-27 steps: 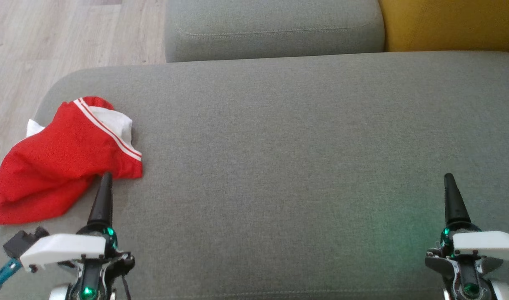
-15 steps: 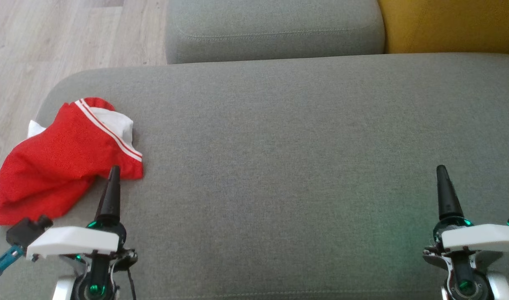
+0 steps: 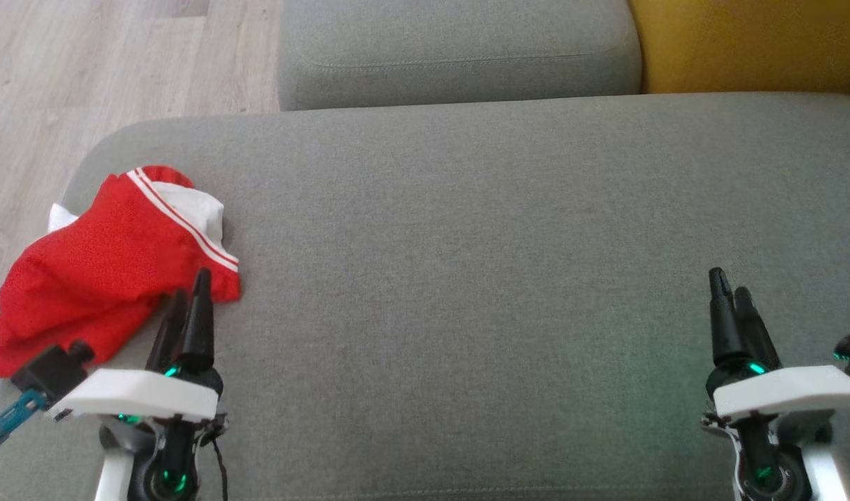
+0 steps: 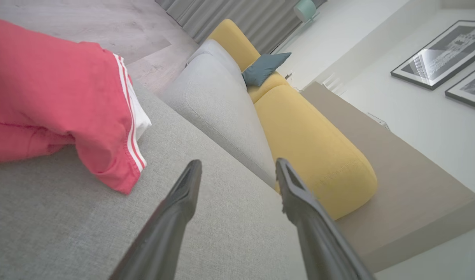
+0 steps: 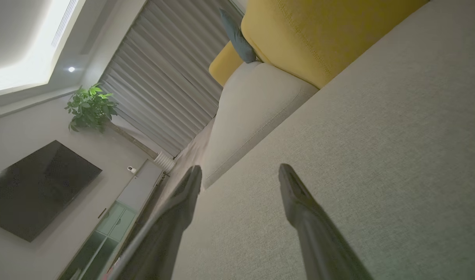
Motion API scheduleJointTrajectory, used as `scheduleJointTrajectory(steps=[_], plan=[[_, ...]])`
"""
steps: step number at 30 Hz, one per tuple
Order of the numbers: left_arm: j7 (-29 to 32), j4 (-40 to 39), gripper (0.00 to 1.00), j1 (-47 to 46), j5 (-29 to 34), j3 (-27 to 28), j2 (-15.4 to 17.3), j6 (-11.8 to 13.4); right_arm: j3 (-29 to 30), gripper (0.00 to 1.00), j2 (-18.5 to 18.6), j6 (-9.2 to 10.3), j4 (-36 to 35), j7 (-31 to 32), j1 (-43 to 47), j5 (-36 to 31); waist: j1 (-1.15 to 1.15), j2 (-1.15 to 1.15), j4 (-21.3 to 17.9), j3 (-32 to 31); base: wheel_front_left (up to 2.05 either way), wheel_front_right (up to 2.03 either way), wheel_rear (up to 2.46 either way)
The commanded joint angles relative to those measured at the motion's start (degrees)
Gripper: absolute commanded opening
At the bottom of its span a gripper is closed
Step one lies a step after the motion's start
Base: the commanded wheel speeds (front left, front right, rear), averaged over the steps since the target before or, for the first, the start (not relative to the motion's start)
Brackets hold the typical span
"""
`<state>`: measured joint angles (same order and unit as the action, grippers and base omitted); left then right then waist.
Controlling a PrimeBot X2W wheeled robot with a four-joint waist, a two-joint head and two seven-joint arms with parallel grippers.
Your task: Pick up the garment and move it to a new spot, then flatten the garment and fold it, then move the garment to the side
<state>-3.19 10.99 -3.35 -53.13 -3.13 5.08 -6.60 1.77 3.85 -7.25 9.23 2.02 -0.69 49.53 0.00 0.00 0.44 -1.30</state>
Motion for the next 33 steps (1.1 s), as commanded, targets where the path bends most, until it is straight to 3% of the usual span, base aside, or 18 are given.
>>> scheduleJointTrajectory(steps=[1,33], plan=[[-0.7,-2.6,1.00,-3.2,2.3,0.4,1.3,0.0,-1.0,1.00,1.0,-0.13,-2.6,-0.5,-2.4,-2.3,0.00,0.00,0.0,0.0,0.00,0.00,0.00],[-6.1,-3.1,1.00,-2.4,27.5,-4.6,4.5,2.8,-3.6,1.00,0.6,-0.18,-3.8,-2.4,-1.0,-28.8,0.00,0.00,-0.2,-0.3,0.00,0.00,0.00]])
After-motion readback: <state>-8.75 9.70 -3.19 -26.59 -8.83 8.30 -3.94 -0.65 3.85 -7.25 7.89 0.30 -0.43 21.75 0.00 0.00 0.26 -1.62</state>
